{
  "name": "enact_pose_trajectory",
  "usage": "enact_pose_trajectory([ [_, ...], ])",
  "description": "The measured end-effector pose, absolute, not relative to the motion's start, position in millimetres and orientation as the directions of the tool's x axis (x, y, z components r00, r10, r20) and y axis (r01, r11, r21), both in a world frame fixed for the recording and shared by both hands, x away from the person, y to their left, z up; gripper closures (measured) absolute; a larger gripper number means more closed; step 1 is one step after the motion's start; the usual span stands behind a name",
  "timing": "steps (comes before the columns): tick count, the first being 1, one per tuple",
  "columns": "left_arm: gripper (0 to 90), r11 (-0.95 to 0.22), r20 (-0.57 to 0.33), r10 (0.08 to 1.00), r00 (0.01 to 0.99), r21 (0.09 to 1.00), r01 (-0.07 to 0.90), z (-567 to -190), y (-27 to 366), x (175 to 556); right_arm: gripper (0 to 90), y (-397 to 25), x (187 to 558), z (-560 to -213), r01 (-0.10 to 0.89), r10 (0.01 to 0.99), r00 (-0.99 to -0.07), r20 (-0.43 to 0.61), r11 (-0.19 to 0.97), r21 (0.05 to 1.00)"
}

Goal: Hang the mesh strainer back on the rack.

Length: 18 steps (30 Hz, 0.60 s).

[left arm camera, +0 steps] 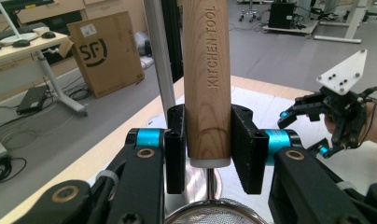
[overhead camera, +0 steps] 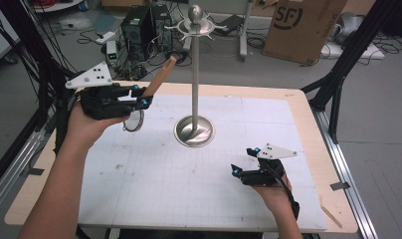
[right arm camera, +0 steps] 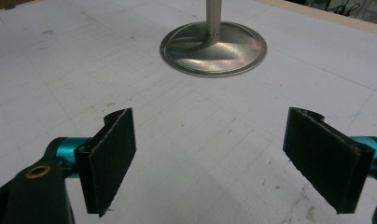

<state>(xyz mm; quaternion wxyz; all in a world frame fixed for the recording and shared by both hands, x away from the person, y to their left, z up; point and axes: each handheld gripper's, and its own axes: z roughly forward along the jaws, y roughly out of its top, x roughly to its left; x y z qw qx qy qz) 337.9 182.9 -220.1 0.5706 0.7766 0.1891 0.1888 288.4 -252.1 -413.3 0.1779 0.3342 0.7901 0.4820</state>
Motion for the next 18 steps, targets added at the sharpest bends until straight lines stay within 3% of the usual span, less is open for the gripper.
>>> enact_pose_trajectory([
  [18, 68.7, -0.291, 0.118, 0.519, 0.847, 0.956, 0.045, -187, 173, 348, 16.1, -253, 288, -413, 0.356, 0.702, -0.711, 0.041, 0.309, 0.882],
])
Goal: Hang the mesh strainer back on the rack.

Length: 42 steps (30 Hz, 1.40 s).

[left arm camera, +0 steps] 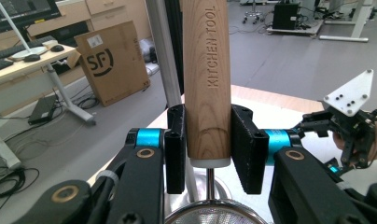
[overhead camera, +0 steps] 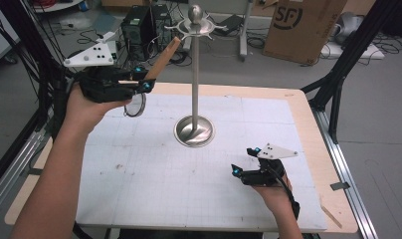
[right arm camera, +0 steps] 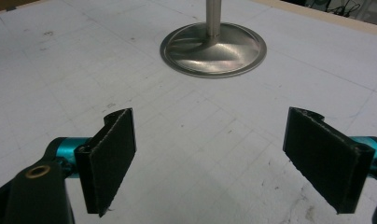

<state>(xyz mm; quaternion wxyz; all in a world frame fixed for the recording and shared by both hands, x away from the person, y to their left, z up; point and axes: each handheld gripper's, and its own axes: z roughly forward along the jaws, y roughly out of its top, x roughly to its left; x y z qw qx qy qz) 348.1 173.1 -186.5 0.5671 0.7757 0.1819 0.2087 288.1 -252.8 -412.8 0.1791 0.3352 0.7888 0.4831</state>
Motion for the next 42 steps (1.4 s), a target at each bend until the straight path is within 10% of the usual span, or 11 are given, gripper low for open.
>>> enact_pose_trajectory([
  [42, 68.8, -0.354, 0.149, 0.591, 0.793, 0.931, 0.089, -198, 139, 380, 16.1, -256, 287, -411, 0.354, 0.704, -0.709, 0.047, 0.296, 0.887],
])
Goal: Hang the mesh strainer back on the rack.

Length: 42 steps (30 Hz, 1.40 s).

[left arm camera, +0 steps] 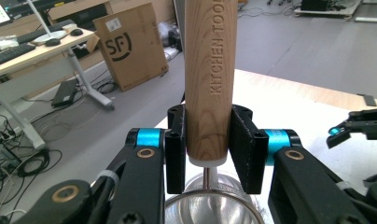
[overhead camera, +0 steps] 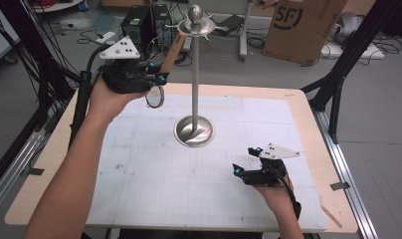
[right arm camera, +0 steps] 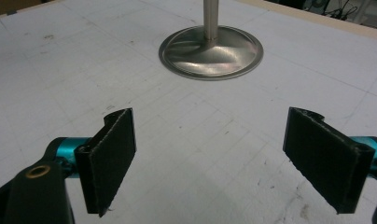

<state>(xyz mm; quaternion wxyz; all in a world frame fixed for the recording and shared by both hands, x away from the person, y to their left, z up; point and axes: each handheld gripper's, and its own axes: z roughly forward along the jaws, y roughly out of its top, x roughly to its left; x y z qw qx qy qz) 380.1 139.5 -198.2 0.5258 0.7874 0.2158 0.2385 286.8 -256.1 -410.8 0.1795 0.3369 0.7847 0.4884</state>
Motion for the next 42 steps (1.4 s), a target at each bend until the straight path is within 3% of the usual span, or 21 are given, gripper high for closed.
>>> enact_pose_trajectory([
  [19, 67.5, -0.38, 0.156, 0.597, 0.787, 0.919, 0.106, -207, 119, 389, 16.1, -258, 286, -409, 0.349, 0.704, -0.709, 0.046, 0.294, 0.89],
  [31, 50.0, -0.379, 0.14, 0.602, 0.786, 0.917, 0.127, -212, 125, 382, 16.1, -258, 286, -409, 0.347, 0.702, -0.71, 0.046, 0.293, 0.891],
  [42, 40.9, -0.364, 0.113, 0.622, 0.775, 0.918, 0.158, -233, 135, 378, 16.1, -257, 286, -409, 0.348, 0.703, -0.71, 0.046, 0.294, 0.89],
])
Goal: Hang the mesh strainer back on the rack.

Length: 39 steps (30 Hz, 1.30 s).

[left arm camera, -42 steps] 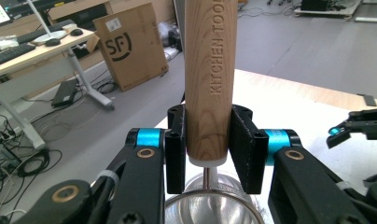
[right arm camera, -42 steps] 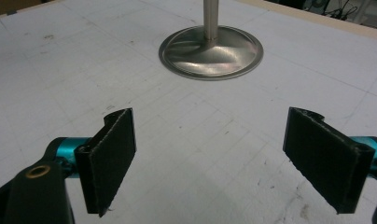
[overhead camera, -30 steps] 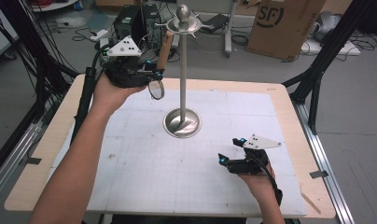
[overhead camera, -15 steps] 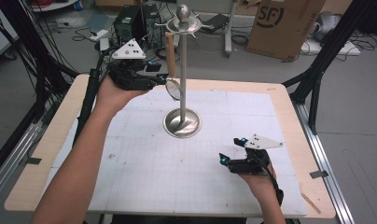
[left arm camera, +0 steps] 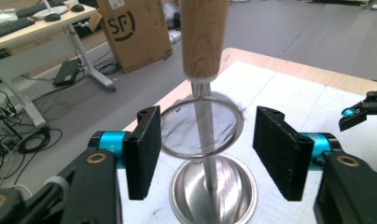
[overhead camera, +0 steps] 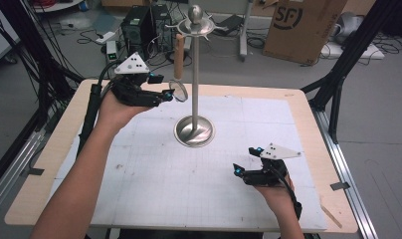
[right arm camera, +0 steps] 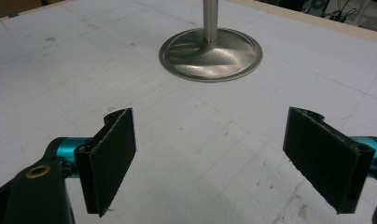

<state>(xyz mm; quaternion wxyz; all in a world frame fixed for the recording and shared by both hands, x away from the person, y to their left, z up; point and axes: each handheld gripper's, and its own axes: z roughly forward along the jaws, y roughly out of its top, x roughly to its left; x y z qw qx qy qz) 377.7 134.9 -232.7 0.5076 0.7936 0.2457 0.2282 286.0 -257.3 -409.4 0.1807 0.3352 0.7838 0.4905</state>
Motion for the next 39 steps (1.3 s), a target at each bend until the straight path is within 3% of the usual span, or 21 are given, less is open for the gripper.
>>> enact_pose_trajectory([
  [23, 27.1, -0.368, 0.114, 0.616, 0.779, 0.917, 0.156, -269, 159, 358, 16.1, -255, 286, -412, 0.352, 0.702, -0.711, 0.043, 0.303, 0.885],
  [39, 24.5, -0.353, 0.079, 0.639, 0.766, 0.914, 0.2, -306, 174, 346, 16.1, -255, 286, -412, 0.356, 0.701, -0.711, 0.043, 0.307, 0.882],
])
